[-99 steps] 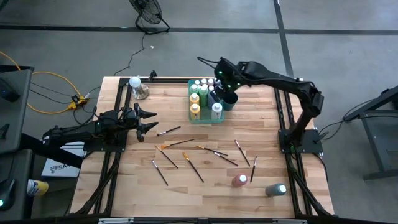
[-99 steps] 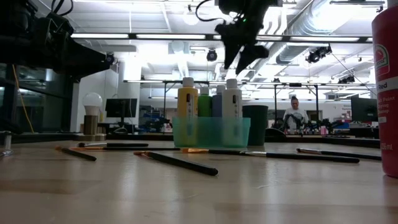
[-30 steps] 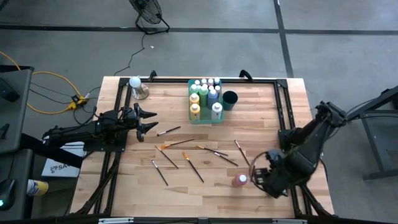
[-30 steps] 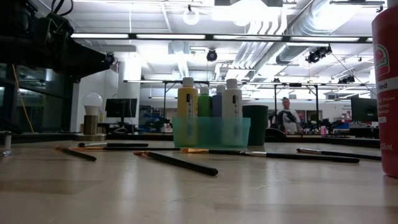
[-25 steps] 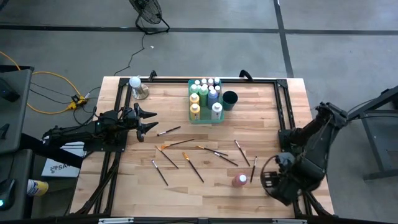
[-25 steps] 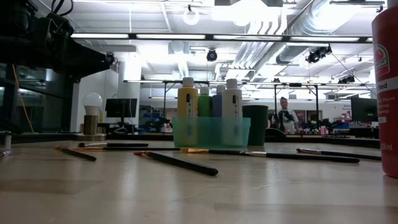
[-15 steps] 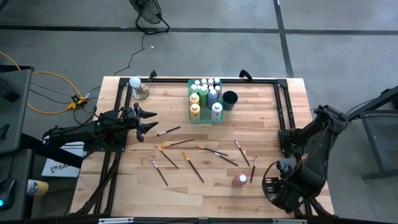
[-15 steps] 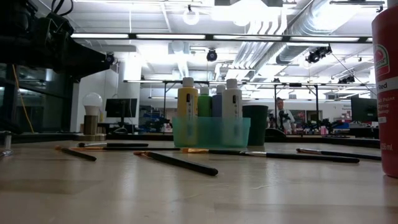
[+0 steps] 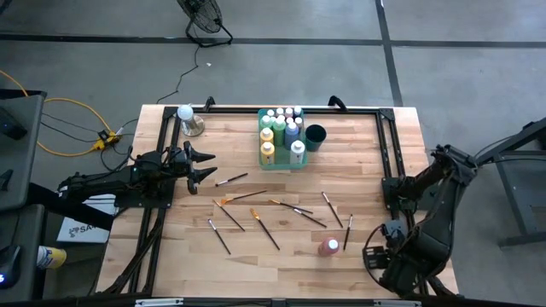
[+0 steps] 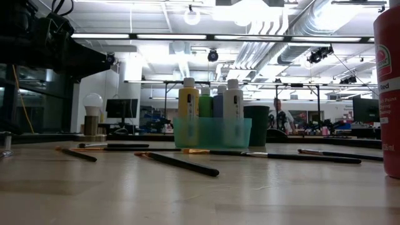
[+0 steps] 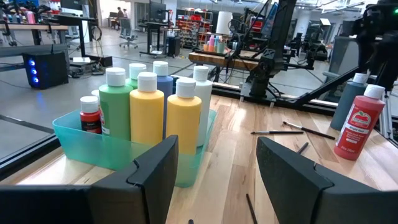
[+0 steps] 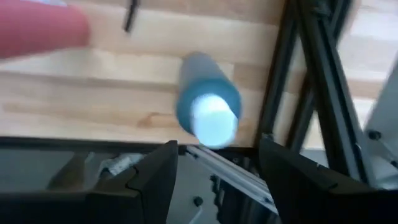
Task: Pick & Place Paint Supplies
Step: Put the dark blue paint bottle into the green bin
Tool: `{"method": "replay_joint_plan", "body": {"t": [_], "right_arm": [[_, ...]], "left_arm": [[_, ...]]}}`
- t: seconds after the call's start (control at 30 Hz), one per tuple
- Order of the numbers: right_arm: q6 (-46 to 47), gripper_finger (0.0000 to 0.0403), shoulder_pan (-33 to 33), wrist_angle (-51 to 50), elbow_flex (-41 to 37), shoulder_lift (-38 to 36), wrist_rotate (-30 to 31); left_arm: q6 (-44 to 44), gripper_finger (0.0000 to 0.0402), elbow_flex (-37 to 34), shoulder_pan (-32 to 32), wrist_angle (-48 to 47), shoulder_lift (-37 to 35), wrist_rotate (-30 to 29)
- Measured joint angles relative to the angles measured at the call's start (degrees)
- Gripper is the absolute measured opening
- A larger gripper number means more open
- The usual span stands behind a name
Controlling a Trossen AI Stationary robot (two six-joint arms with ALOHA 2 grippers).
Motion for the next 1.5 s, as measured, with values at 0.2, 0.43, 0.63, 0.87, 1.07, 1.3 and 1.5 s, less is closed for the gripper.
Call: {"method": "replay_joint_plan", "body": {"t": [0.2, 0.43, 0.63, 0.87, 1.07, 1.3, 1.5], "right_arm": [[-0.1, 0.022, 0.0, 3.4, -3.8, 0.0, -1.6], [-0.1, 0.022, 0.0, 5.2, -4.3, 0.0, -1.5], [-0.1, 0.0213, 0.7, 6.6, -4.3, -0.6, -1.0], [-0.6, 0.0169, 1.3, 6.6, -4.3, -2.6, 0.6], [-1.5, 0.0139, 1.5, 6.5, -4.4, -3.1, 3.0], [-1.2, 0.0171, 1.3, 7.8, -8.2, -3.0, 0.7], [-1.6, 0.0225, 0.8, 12.2, -11.2, -2.9, 0.6]], "left_arm": [[0.0, 0.0211, 0.0, 0.0, 0.0, 0.0, 0.0], [0.0, 0.0211, 0.0, 0.0, 0.0, 0.0, 0.0], [0.0, 0.0211, 0.0, 0.0, 0.0, 0.0, 0.0], [0.0, 0.0211, 0.0, 0.0, 0.0, 0.0, 0.0], [0.0, 0.0211, 0.0, 0.0, 0.0, 0.0, 0.0], [0.0, 0.0211, 0.0, 0.0, 0.0, 0.0, 0.0], [0.0, 0.0211, 0.0, 0.0, 0.0, 0.0, 0.0]]}}
